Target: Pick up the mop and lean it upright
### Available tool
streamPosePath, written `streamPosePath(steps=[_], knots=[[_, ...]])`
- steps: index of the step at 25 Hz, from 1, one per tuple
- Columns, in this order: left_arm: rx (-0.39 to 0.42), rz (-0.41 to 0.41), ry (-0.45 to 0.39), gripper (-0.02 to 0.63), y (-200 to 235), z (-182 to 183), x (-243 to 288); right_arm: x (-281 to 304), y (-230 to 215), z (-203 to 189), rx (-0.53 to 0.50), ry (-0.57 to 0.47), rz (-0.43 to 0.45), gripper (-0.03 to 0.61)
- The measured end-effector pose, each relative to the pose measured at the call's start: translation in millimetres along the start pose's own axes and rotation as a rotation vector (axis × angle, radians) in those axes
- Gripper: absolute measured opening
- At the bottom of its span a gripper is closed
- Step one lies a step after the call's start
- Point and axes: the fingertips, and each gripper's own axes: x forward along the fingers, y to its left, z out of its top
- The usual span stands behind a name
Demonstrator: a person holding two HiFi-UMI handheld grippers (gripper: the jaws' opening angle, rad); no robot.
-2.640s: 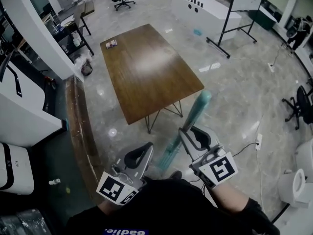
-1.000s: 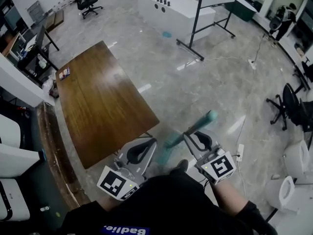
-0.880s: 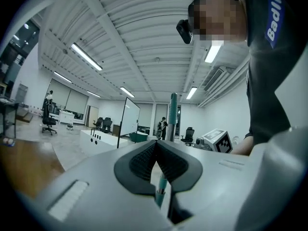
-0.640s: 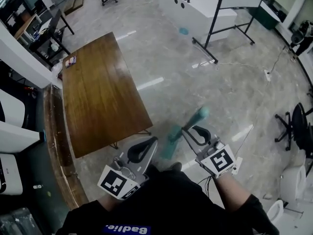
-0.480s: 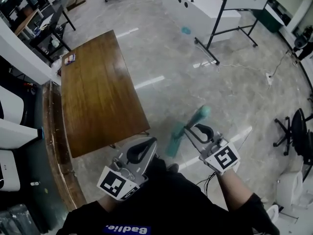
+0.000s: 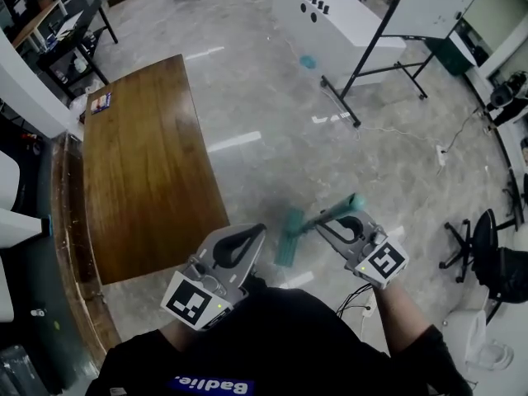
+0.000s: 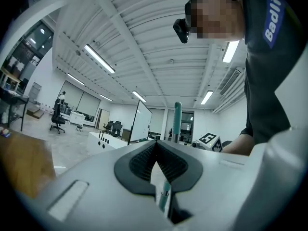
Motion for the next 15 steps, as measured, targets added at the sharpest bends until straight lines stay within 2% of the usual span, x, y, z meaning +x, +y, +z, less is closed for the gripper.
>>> streamPosePath(steps=[4,9,12,15], knots=[[0.016,0.039,0.014,0.020,20.4,1.5,18.5,16.7,-32.2,-11.7,-0.020,0.029,0.067,0.092],[0.060,0.169,0.051,0.020,43.0,7.5,42.8,46.4,-68.5,-25.3,-0.024,0.036,0.174,0.093],[0.056,0.307,0.045,0.020,65.3,4.6,56.7,79.6,-85.1,-50.4,-0.033,0.065,0.249,0.094],[0.026,0.510,0.040,0.020,78.3,-3.2,65.8,116.9,-94.5,-81.7,-0.029,0.114,0.365,0.095]])
